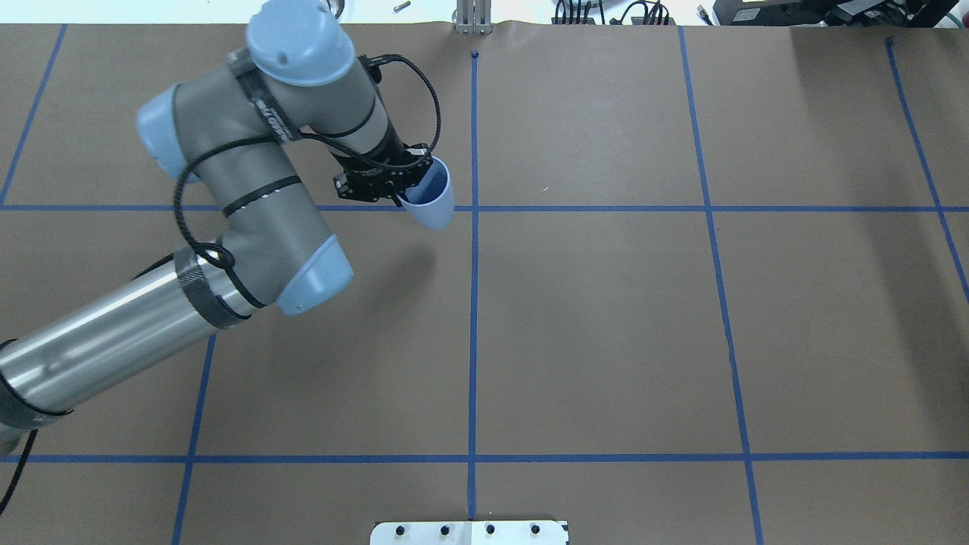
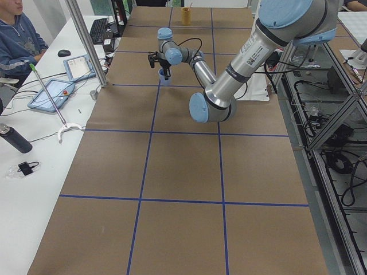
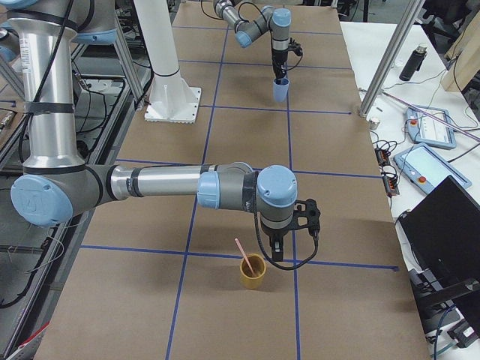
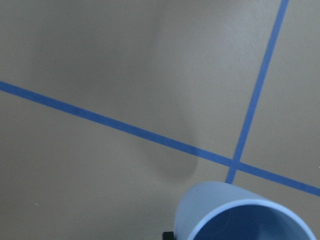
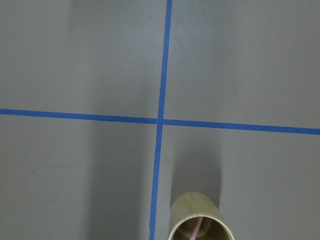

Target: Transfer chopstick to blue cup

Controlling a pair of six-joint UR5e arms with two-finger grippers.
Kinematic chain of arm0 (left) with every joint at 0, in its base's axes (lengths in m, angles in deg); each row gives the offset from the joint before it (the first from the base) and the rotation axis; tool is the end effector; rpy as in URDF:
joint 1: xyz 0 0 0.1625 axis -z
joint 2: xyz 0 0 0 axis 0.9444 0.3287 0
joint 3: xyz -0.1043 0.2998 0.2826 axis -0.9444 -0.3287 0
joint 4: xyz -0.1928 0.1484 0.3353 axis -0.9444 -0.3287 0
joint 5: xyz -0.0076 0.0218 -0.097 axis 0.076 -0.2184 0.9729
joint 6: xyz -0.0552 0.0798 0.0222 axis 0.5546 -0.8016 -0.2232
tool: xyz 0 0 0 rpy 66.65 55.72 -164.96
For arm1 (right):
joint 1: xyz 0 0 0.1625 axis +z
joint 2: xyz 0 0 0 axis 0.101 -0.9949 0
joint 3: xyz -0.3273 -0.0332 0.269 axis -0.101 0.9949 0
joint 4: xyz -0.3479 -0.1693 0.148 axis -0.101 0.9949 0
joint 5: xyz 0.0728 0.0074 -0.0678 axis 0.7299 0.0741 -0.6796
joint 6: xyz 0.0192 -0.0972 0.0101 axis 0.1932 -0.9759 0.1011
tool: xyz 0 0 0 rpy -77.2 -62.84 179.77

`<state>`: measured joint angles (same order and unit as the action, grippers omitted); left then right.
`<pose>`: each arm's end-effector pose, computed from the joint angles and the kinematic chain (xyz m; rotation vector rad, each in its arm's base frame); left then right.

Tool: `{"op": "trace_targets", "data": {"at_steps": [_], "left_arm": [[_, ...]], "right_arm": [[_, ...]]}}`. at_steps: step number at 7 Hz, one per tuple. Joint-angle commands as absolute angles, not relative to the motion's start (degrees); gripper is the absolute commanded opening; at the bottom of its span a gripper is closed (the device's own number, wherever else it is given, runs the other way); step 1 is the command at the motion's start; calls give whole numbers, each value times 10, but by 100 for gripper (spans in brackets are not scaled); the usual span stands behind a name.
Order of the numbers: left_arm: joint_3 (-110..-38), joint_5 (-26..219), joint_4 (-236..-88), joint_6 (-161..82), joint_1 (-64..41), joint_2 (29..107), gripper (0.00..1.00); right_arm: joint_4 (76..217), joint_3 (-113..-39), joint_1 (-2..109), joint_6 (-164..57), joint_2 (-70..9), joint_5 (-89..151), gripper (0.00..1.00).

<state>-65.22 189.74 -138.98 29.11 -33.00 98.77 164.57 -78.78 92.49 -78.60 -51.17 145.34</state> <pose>0.5365 -0.5321 0.1572 -0.0794 0.8947 -0.3348 0.1295 -0.4734 0.6172 0.1277 -0.8177 -0.0124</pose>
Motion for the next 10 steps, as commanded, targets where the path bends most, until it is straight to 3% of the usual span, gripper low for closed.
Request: {"op": "trace_targets", "data": {"at_steps": [1, 3, 4, 5, 6, 8, 9, 10], "left_arm": [[-635, 1892, -1389, 294, -346, 1001, 0], [-636, 1892, -1389, 294, -347, 1000, 0], [-636, 1892, -1391, 293, -347, 1001, 0], [-637, 1892, -1403, 295, -347, 1000, 7], [-638, 1892, -1404, 293, -347, 998, 37], [-640, 1891, -1410, 291, -347, 997, 84], [-642, 1881, -1421, 291, -347, 997, 97], [-663, 1879, -1421, 290, -342, 997, 97]], "right_arm": [[1652, -791, 941, -798, -516, 1456, 100], [1718, -880, 946, -800, -572, 1451, 100], [1718, -888, 952, -801, -599, 1450, 100], [1718, -898, 951, -799, -613, 1454, 100], [1717, -897, 948, -792, -614, 1457, 100], [1705, -897, 939, -792, -623, 1457, 100], [1702, -897, 934, -783, -625, 1457, 100], [1694, -898, 933, -745, -637, 1457, 100]]}}
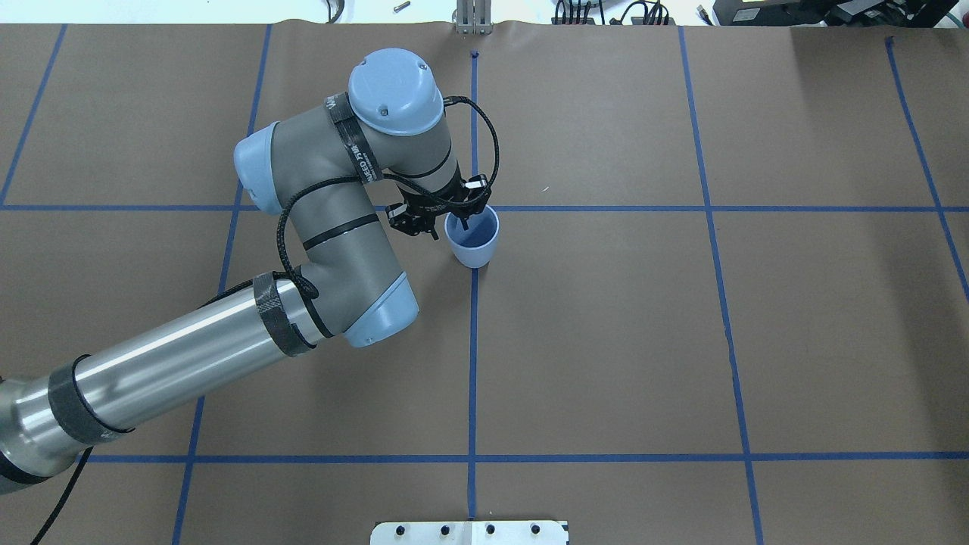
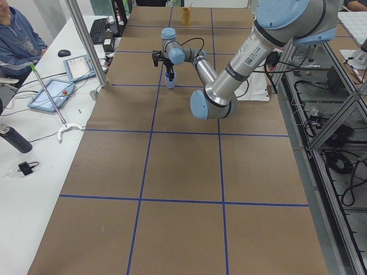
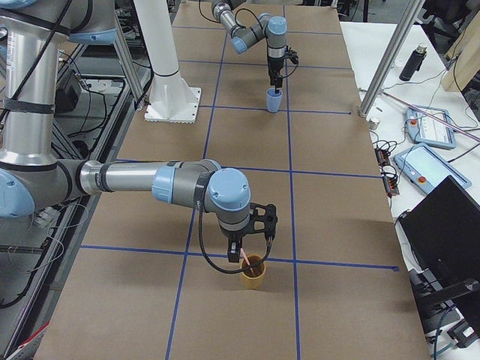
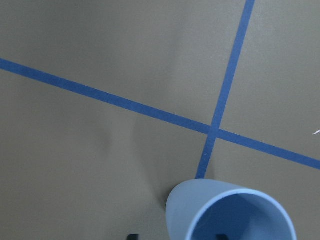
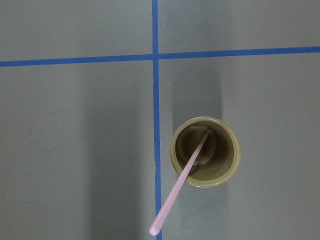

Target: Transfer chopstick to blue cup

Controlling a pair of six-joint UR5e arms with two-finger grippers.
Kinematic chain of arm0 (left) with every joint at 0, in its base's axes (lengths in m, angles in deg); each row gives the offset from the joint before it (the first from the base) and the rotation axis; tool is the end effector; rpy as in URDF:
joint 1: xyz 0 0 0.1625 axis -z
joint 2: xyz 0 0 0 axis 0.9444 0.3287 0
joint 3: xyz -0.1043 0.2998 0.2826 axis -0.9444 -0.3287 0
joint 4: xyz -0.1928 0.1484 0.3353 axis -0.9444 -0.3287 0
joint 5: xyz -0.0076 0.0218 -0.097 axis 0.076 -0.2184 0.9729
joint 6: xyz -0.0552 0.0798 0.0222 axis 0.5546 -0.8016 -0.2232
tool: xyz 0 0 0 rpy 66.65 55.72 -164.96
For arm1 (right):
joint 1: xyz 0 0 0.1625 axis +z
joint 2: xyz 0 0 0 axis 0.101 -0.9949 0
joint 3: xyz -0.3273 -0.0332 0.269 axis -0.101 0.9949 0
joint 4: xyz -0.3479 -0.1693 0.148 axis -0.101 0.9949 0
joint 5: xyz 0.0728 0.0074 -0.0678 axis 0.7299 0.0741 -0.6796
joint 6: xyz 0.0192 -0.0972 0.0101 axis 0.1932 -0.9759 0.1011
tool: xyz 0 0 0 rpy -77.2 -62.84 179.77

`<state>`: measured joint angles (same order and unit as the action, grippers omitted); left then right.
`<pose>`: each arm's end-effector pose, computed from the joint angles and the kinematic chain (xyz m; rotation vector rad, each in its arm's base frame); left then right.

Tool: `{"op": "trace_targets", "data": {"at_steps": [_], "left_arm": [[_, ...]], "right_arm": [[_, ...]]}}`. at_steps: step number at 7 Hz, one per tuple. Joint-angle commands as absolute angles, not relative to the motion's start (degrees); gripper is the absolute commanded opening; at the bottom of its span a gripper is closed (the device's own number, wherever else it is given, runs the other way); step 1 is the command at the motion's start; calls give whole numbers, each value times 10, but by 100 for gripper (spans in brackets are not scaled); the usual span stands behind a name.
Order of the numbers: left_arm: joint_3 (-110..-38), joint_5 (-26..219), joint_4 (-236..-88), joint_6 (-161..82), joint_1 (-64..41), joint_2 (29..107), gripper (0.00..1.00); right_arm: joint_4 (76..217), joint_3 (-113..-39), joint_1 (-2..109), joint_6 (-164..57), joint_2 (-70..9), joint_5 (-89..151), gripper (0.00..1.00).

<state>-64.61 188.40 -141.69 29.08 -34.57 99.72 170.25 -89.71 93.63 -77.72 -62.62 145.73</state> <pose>0.5519 -0.5206 0.1435 -0.0482 0.9337 -0.3043 0.1234 -0.3803 0.6216 0.0298 -0.8389 0.0659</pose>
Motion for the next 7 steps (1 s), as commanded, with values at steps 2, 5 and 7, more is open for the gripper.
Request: {"op": "trace_targets", "data": {"at_steps": [2, 5, 7], "left_arm": [[-688, 1883, -1417, 291, -321, 995, 97], [-713, 1883, -1417, 291, -314, 971, 97], [-718, 1881, -1417, 291, -312, 968, 97]], "right_arm": [[1545, -894, 933, -611, -683, 1450, 100], [1495, -895, 929, -529, -697, 1434, 100], [1477, -896, 925, -495, -702, 1428, 100]]}}
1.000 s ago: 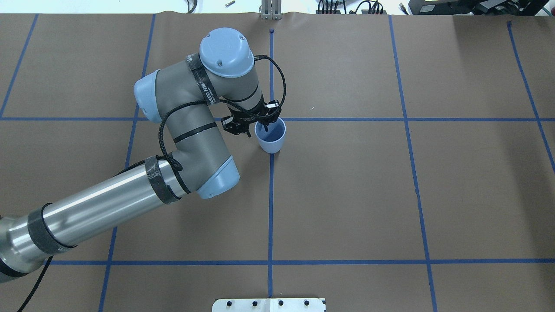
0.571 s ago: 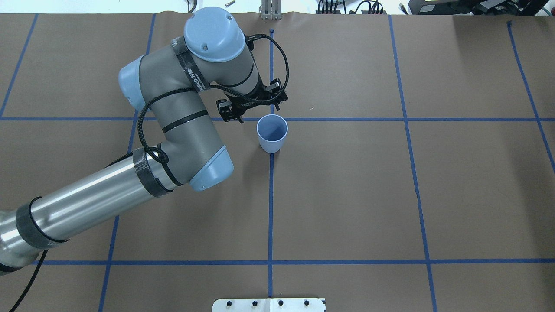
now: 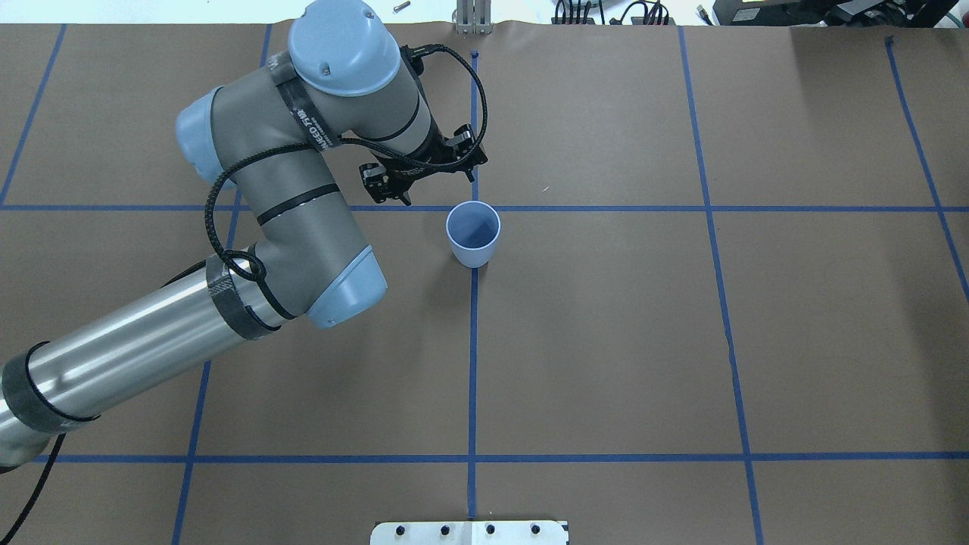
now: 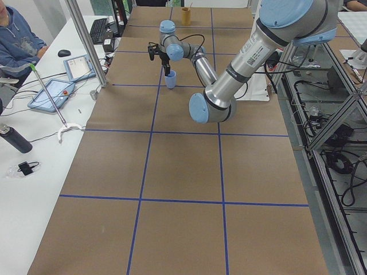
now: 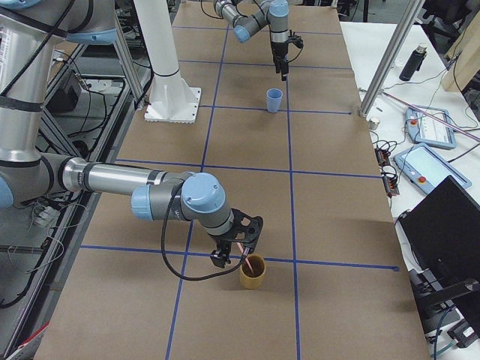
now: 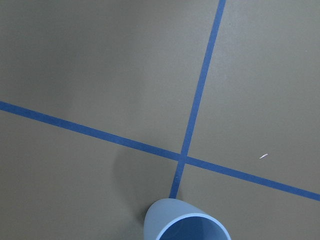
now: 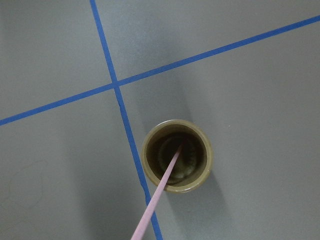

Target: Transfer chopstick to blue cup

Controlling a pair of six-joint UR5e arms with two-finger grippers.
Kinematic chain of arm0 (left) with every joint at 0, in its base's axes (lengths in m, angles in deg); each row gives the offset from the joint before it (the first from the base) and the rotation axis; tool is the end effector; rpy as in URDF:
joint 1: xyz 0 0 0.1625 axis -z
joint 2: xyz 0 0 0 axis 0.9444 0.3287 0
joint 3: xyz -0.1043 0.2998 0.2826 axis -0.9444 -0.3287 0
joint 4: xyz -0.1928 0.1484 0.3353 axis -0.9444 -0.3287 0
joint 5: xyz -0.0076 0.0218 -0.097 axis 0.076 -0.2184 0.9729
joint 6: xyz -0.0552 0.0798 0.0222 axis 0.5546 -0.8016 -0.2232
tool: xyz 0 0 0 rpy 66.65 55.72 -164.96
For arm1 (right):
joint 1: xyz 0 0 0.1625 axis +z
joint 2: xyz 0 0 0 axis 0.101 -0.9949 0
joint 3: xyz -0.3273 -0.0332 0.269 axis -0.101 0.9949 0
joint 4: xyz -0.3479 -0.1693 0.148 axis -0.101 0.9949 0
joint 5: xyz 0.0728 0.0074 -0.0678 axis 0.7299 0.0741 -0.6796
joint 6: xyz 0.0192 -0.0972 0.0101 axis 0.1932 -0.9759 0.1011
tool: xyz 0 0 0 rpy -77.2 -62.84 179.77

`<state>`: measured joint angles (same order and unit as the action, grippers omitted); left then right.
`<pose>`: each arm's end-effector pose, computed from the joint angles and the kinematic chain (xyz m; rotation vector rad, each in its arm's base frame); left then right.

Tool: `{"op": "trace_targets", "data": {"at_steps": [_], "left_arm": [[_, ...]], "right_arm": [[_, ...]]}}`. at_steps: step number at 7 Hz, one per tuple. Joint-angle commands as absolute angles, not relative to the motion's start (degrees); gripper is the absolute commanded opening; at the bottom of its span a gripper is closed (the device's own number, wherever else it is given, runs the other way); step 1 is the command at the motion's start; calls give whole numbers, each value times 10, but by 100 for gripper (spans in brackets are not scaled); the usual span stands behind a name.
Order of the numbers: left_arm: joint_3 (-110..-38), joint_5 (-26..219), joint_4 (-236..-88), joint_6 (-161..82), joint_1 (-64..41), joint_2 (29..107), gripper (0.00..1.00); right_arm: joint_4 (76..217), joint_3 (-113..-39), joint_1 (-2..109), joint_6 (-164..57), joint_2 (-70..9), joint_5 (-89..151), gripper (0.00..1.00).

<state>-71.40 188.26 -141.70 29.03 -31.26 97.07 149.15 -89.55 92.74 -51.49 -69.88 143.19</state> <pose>0.4944 -0.5300 0.1290 0.0136 0.9988 -0.3373 0.1153 -0.3474 0.6371 0.0612 -0.8020 0.3878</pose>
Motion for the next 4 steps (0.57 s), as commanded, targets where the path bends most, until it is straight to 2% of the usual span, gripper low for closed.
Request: {"op": "trace_targets", "data": {"at_steps": [1, 4], "left_arm": [[-718, 1880, -1416, 291, -312, 968, 97], [-718, 1880, -1417, 290, -312, 967, 97]], "right_arm": [[1454, -896, 919, -469, -713, 1428, 100], [1392, -895, 869, -404, -724, 1408, 100]]}}
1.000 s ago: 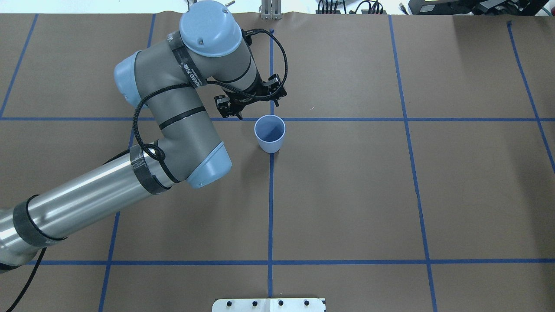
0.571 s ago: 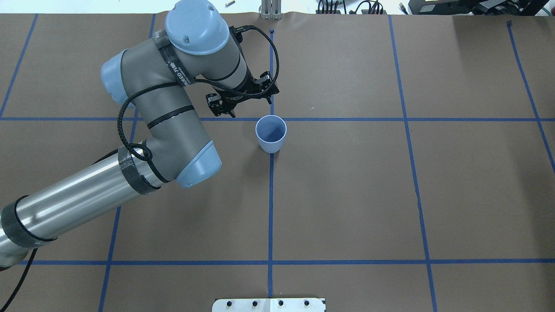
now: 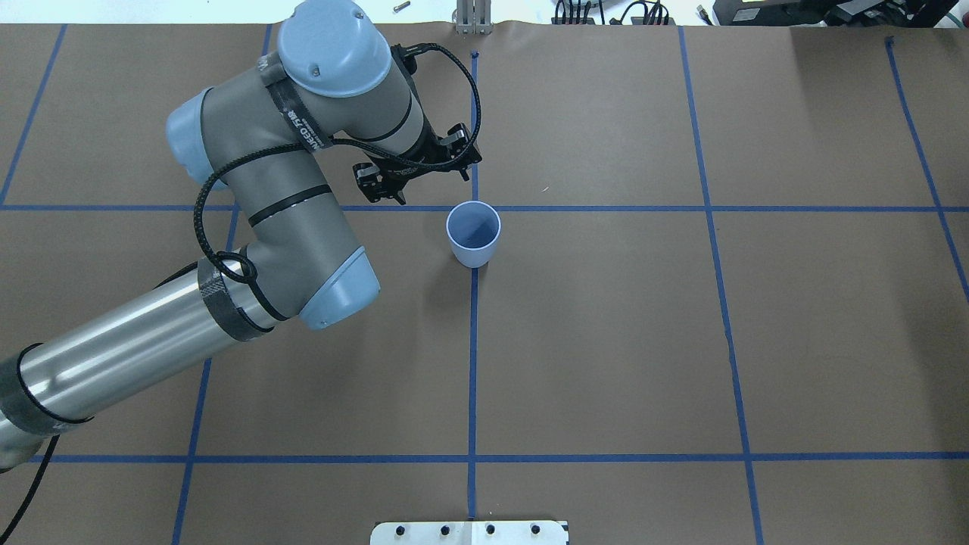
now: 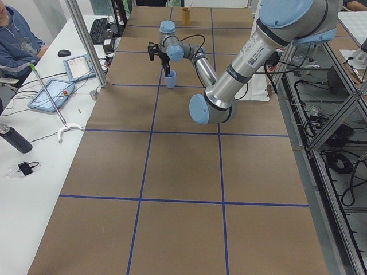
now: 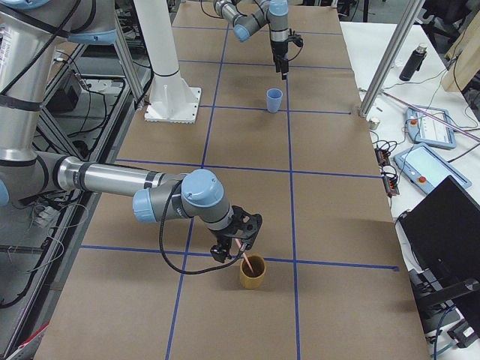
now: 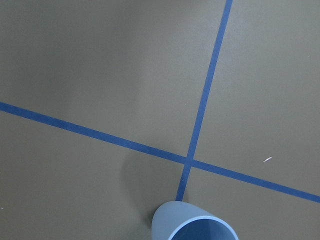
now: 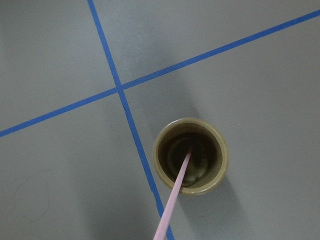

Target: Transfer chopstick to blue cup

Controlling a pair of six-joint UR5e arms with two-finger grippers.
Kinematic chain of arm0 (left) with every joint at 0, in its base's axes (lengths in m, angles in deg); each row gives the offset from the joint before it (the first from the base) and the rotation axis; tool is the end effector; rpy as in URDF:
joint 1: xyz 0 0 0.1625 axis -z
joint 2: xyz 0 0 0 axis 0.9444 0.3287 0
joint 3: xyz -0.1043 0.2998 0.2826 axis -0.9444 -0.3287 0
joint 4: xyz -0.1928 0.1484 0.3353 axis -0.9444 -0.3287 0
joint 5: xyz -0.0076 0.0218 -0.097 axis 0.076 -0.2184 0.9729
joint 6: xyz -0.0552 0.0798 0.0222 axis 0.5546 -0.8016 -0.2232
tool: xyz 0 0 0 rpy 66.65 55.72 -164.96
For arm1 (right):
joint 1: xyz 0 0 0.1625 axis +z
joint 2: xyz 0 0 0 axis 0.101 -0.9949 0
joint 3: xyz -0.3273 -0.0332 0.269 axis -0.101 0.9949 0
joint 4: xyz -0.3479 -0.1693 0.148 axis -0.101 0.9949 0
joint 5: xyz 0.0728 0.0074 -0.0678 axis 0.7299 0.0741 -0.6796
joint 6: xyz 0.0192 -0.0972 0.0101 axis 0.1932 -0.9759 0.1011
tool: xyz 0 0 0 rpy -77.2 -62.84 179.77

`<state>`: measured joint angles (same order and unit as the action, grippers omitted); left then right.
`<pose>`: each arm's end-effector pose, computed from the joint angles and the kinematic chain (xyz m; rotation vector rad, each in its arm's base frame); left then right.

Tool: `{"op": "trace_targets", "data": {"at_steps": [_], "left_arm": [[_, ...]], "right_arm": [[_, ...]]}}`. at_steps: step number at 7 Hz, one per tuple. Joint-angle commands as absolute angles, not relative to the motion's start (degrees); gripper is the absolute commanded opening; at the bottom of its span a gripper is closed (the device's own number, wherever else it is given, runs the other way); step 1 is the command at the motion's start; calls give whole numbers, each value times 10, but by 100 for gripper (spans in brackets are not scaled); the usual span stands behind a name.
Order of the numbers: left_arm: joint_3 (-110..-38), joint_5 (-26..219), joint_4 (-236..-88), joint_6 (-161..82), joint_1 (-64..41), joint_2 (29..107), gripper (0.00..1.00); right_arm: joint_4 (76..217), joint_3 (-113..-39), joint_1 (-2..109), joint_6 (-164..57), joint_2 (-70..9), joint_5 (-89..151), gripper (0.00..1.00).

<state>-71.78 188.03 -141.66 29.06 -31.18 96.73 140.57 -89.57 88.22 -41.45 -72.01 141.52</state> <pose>0.4921 -0.5298 0.1308 0.0176 0.9977 -0.3411 0.0890 -0.3457 0.6355 0.0721 -0.7960 0.4384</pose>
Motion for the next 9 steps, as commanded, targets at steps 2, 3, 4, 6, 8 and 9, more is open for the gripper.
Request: {"op": "trace_targets", "data": {"at_steps": [2, 3, 4, 6, 8, 9], "left_arm": [[-718, 1880, -1421, 290, -312, 958, 97], [-718, 1880, -1421, 290, -312, 957, 97], [-718, 1880, -1421, 290, -312, 957, 97], [-718, 1879, -1421, 290, -312, 956, 97], [-718, 1879, -1421, 289, -312, 953, 97], [-718, 1879, -1421, 289, -312, 953, 97]], "right_arm": [[1392, -895, 847, -398, -722, 1394, 100], [1392, -895, 832, -399, -722, 1393, 99], [1392, -894, 830, -403, -721, 1393, 89], [1392, -888, 827, -407, -721, 1391, 59], [1392, -886, 828, -416, -724, 1382, 43], [1392, -884, 828, -417, -724, 1381, 32]]}}
